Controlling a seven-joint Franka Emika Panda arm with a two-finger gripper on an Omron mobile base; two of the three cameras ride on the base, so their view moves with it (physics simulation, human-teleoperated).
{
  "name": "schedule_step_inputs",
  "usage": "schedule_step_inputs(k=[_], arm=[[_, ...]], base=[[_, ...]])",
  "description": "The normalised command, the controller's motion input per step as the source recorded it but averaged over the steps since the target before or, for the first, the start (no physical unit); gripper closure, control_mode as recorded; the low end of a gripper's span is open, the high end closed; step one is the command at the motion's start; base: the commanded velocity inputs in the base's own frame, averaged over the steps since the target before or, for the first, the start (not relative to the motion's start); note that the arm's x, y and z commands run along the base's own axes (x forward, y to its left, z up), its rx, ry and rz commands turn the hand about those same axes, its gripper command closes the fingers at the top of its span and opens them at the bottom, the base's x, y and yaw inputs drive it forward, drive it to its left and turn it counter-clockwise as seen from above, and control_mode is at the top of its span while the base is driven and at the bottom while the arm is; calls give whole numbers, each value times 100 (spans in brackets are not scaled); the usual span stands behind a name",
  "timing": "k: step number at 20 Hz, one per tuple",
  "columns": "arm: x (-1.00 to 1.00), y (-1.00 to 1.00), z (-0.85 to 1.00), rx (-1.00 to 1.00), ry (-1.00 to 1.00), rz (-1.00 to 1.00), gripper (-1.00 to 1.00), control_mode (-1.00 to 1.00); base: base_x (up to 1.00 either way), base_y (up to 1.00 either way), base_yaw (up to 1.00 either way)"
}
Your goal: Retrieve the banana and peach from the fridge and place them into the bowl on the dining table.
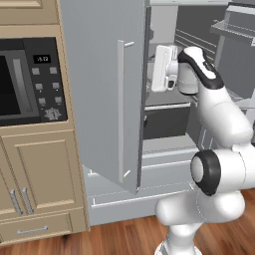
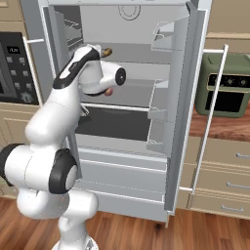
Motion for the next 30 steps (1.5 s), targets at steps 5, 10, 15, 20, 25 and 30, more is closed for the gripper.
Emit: schedule_step_inputs(k=[5, 10, 15, 20, 25, 30], arm=[[49, 18, 0, 0, 1, 3, -100, -100], [-49, 63, 0, 0, 0, 14, -100, -100], [-98, 94, 0, -5, -1, 20, -100, -100], [-100, 100, -1, -11, -6, 20, -100, -100], [-100, 100, 0, -11, -6, 17, -100, -100], [-96, 84, 6, -4, -5, 11, -100, -100]], base=[[0, 0, 0], [0, 0, 0], [0, 0, 0], [0, 0, 0], [0, 0, 0], [0, 0, 0]])
